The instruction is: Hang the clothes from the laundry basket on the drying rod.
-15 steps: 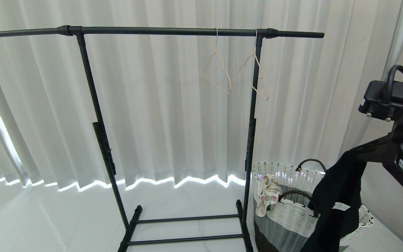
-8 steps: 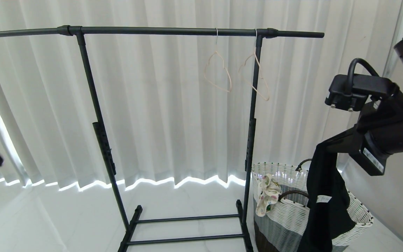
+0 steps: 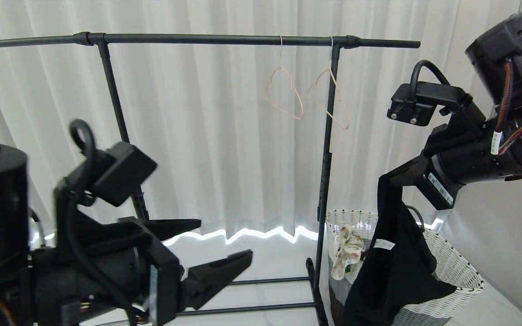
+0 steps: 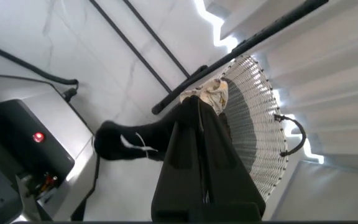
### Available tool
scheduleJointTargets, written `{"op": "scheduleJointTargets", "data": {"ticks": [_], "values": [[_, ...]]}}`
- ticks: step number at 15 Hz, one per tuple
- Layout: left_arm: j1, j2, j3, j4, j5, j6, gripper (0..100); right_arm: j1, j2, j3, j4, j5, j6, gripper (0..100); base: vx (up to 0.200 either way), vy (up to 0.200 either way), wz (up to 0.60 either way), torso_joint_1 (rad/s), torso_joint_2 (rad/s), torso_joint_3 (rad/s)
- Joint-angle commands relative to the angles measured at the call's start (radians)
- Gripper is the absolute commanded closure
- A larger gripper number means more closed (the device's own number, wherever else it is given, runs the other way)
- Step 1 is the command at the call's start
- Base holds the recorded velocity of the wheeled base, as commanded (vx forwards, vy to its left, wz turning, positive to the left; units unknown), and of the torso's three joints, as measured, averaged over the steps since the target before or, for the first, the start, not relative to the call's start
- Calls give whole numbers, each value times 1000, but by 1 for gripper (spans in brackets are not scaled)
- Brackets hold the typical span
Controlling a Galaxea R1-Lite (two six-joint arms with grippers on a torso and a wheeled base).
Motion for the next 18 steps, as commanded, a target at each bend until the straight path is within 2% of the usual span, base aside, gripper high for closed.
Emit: {"op": "scheduleJointTargets", "data": {"ticks": [1,2,3,6,8,9,11,14,18], "values": [[-68,181,6,-88,4,-16,0,5,14,-2,0,-1,-7,100,0,0,0,0,0,0],[-86,270,6,-200,9,-16,0,14,20,-2,0,-1,-34,100,0,0,0,0,0,0],[-111,311,8,-239,10,-16,0,28,26,-3,0,-2,-35,100,0,0,0,0,0,0],[-165,400,-8,-249,10,-43,0,56,43,-14,0,-1,-35,100,0,0,0,0,0,0],[-188,494,-66,-304,12,-152,0,80,46,-31,5,-1,-30,100,0,0,0,0,0,0],[-197,524,-90,-308,10,-183,0,88,45,-35,7,-1,-30,100,0,0,0,0,0,0],[-202,580,-124,-323,10,-193,0,105,34,-38,8,-1,-30,100,0,0,0,0,0,0],[-189,676,-173,-409,12,-193,0,115,28,-66,34,-1,-30,100,0,0,0,0,0,0],[-133,762,-201,-421,23,-193,0,122,26,-92,56,-1,-30,100,0,0,0,0,0,0]]}}
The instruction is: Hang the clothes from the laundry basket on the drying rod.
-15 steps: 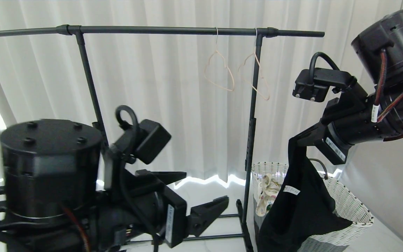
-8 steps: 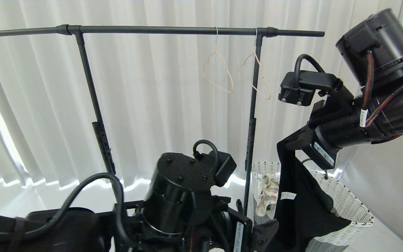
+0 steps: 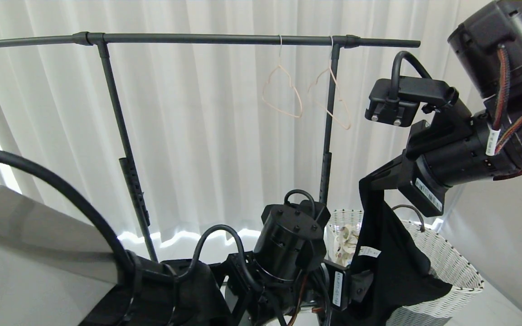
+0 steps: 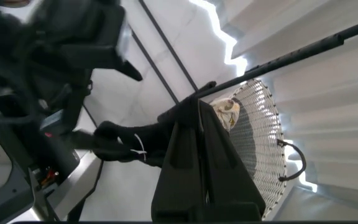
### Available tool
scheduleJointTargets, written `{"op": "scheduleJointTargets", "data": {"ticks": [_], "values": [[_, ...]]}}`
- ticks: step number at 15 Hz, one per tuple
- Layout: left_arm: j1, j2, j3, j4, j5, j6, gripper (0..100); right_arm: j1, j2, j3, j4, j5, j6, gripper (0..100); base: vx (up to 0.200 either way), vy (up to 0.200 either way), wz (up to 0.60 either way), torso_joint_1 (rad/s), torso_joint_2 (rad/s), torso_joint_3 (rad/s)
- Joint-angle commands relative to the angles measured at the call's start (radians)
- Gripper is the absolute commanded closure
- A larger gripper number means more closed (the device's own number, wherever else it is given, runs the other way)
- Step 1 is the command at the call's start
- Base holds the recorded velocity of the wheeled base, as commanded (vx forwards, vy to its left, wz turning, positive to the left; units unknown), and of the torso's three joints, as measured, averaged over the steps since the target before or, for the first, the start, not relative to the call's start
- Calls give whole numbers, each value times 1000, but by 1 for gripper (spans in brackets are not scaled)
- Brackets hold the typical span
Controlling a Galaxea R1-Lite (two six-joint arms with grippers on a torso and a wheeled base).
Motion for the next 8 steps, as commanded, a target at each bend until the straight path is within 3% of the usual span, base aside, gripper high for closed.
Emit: {"op": "scheduleJointTargets", "data": {"ticks": [1,8], "values": [[26,40,3,-1,-3,0,0,1,-4,-3,-1,1,-1,100,0,0,0,0,0,0],[26,86,41,-7,-9,4,0,9,-4,-18,1,1,-2,100,0,0,0,0,0,0]]}}
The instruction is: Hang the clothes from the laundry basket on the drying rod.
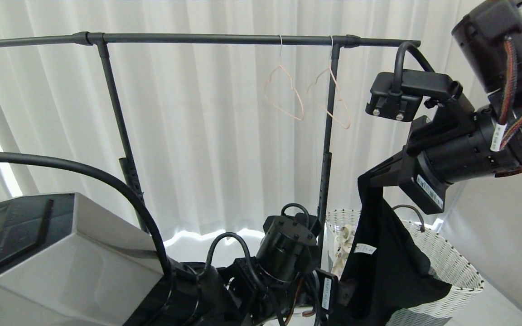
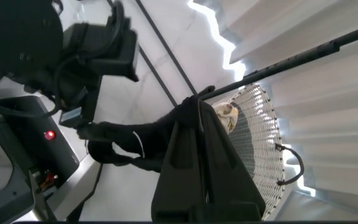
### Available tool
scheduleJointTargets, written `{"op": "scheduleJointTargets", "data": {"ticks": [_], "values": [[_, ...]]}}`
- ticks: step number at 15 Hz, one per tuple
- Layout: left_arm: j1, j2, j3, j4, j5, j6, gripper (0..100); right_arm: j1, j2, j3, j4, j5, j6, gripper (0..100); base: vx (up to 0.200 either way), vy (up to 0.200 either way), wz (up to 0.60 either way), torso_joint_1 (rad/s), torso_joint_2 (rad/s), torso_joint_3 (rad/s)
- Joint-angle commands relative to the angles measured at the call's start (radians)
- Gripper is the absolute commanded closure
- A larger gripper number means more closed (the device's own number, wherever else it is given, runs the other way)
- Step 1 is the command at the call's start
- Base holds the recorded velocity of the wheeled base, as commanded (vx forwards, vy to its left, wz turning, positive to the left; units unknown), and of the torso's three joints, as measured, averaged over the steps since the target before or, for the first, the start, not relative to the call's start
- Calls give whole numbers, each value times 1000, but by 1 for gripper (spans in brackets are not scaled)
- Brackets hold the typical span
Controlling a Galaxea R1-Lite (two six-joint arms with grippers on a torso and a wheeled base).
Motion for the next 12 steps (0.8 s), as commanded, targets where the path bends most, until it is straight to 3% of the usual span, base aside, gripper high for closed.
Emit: {"op": "scheduleJointTargets", "data": {"ticks": [1,2,6,9,12], "values": [[-7,14,24,0,-1,1,0,1,-2,-2,0,0,0,100,0,0,0,0,0,0],[-7,14,27,0,2,1,100,1,-2,-2,2,0,0,100,0,0,0,0,0,0],[-26,-38,67,0,25,1,100,-2,-2,8,2,0,4,100,0,0,0,0,0,0],[-24,-204,173,0,14,6,100,-15,-1,82,-4,-1,76,100,0,0,0,0,0,0],[56,-399,207,17,-9,39,100,-14,-2,120,-31,-3,106,100,0,0,0,0,0,0]]}}
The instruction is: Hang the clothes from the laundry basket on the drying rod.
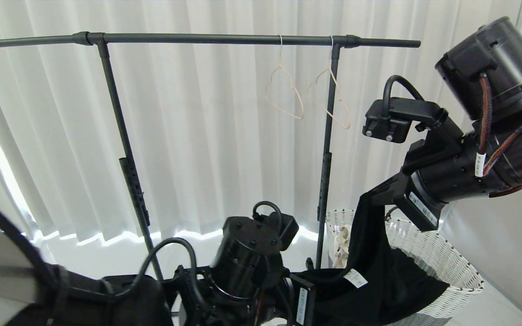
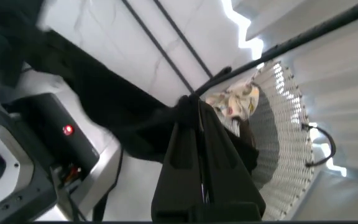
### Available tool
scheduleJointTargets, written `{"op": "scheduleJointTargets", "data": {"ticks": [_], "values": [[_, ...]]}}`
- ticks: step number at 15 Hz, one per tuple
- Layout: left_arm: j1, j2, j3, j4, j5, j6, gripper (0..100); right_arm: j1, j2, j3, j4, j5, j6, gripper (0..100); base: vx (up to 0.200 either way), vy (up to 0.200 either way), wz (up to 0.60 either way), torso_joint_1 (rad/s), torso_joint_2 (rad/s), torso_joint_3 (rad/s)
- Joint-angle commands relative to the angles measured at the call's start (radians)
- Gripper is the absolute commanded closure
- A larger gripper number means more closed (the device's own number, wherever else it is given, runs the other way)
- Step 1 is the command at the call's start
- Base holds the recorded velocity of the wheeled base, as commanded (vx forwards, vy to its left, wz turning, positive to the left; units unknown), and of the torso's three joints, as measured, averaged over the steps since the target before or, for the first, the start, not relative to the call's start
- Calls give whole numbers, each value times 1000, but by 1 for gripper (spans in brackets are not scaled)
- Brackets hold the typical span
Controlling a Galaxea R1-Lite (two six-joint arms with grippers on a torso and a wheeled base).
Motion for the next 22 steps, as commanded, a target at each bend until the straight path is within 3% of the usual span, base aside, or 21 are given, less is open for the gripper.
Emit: {"op": "scheduleJointTargets", "data": {"ticks": [1,3,6,9,12,14,15,17,19,22], "values": [[93,-232,33,39,-11,81,100,1,0,25,-16,1,0,100,0,0,0,0,0,0],[136,-361,7,197,-11,166,100,11,8,96,-159,2,0,100,0,0,0,0,0,0],[137,-472,-158,470,-11,170,100,14,-1,113,-199,2,1,100,0,0,0,0,0,0],[136,-441,-282,528,14,212,100,-12,-92,124,-189,4,18,100,0,0,0,0,0,0],[134,-412,-326,528,97,390,100,-45,-216,193,-180,-1,38,100,0,0,0,0,0,0],[136,-404,-331,530,98,482,100,-53,-239,177,-182,-2,37,100,0,0,0,0,0,0],[134,-397,-395,553,98,534,100,-62,-233,100,-171,-4,35,100,0,0,0,0,0,0],[134,-370,-579,709,92,535,100,-73,-199,-21,-94,1,32,100,0,0,0,0,0,0],[134,-354,-722,856,74,535,100,-73,-181,-70,-65,2,23,100,0,0,0,0,0,0],[134,-373,-713,904,68,535,100,-73,-187,-68,-64,2,8,100,0,0,0,0,0,0]]}}
